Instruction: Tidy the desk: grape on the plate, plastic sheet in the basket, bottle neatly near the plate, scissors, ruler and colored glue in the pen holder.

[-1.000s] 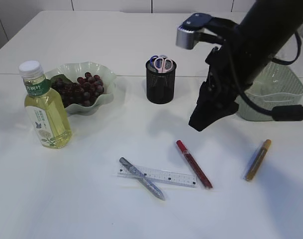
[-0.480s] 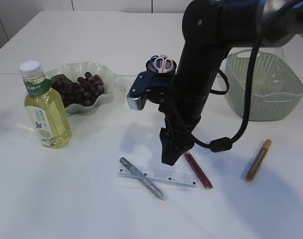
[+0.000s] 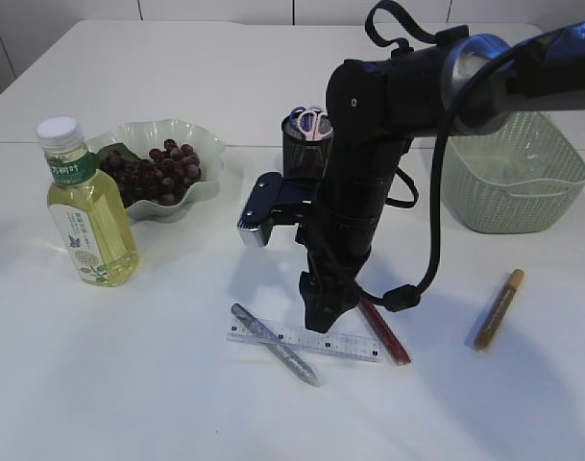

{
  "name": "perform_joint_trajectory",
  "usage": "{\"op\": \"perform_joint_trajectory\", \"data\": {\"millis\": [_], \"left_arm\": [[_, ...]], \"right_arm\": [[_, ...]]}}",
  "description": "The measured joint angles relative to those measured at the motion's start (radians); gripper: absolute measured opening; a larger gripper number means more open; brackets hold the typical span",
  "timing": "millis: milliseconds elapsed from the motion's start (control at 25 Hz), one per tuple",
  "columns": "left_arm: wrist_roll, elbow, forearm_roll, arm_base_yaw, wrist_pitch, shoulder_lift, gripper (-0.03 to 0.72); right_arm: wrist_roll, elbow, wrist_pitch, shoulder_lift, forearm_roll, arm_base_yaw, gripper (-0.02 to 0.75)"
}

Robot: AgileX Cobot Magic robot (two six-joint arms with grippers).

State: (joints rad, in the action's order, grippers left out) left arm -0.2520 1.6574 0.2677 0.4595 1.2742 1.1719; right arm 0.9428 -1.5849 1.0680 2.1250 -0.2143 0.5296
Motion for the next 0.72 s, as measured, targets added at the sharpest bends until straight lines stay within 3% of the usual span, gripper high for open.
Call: {"op": "perform_joint_trajectory", "data": {"millis": [720], "left_arm": [[0.000, 0.000, 0.031, 0.000, 0.000, -0.001, 0.411]], "right_arm": [[-0.018, -0.004, 0.012, 0.052, -0.011, 0.007, 0.525]]}}
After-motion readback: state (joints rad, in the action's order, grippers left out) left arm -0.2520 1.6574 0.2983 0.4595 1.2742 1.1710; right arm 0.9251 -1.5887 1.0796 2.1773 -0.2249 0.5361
